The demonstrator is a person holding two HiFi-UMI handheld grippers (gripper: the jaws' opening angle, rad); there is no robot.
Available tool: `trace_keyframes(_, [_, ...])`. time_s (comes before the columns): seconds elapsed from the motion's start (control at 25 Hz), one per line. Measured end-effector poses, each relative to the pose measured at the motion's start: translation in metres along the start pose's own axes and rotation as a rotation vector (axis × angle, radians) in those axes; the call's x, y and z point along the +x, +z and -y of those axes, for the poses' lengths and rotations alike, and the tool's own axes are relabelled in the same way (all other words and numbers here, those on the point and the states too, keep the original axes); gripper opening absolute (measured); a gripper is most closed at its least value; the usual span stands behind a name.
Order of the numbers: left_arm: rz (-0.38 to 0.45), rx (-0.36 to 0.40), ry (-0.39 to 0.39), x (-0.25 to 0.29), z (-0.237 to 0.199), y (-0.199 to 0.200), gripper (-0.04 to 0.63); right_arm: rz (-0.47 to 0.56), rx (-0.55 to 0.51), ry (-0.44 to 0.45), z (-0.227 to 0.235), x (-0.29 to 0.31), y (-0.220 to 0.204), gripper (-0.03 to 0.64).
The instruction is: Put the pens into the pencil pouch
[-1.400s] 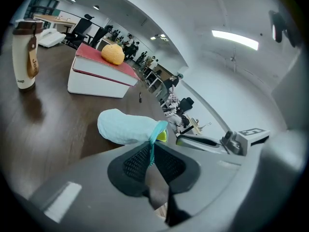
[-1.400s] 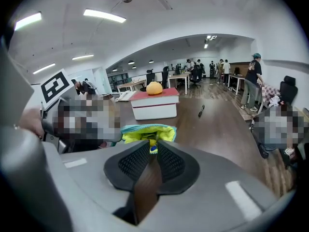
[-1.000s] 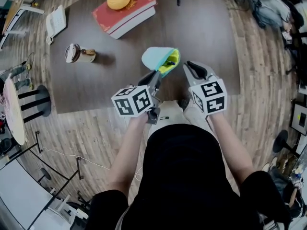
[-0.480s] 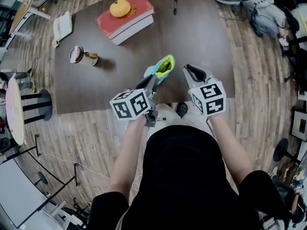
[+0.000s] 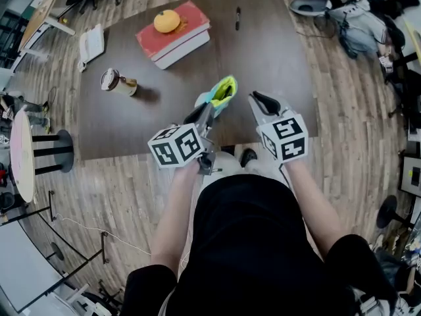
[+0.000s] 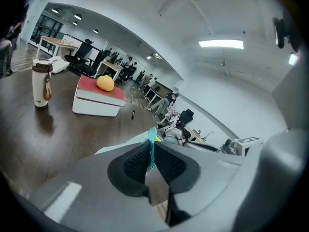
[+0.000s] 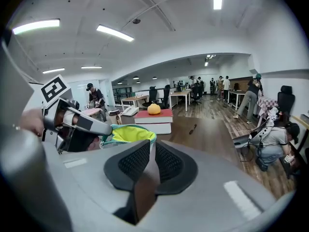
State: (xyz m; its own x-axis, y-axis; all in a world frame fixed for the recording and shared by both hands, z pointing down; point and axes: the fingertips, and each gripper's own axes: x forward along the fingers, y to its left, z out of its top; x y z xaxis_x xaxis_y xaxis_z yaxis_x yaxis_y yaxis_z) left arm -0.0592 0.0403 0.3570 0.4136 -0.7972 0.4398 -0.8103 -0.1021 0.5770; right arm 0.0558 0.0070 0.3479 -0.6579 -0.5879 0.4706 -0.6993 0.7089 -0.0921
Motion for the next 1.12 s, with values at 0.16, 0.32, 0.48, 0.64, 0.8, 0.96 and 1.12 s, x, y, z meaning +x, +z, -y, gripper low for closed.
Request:
trace_keyframes(0.16, [0.024,0.035,-0.008,-0.001,0.006,0.009,0.025,0.018,-0.012,-0.006,0.000,-0.005,0.005,0.044])
trace_keyframes(0.32, [0.055,0.068,-0.018,-0.002,0.013,0.019,0.025,0.028,-0.023,-0.007,-0.001,-0.010,0.010,0.037])
trace_keyframes(0.48, [0.076,0.116,-0.007,-0.006,0.019,0.027,0.025,0.044,-0.015,-0.006,-0.005,-0.017,0.015,0.026])
trace_keyframes(0.64, [0.098,0.168,0.004,-0.010,0.025,0.036,0.025,0.072,-0.017,0.000,-0.010,-0.019,0.029,0.020])
trace_keyframes(0.8, [0.116,0.226,0.018,-0.014,0.032,0.041,0.025,0.099,-0.026,0.006,-0.015,-0.024,0.040,0.018])
trace_keyframes(0.96, [0.128,0.271,0.035,-0.016,0.037,0.046,0.024,0.104,-0.034,0.015,-0.018,-0.026,0.045,0.017])
trace_keyframes(1.12, [0.143,0.308,0.037,-0.017,0.040,0.045,0.023,0.112,-0.043,0.020,-0.025,-0.026,0.046,0.014])
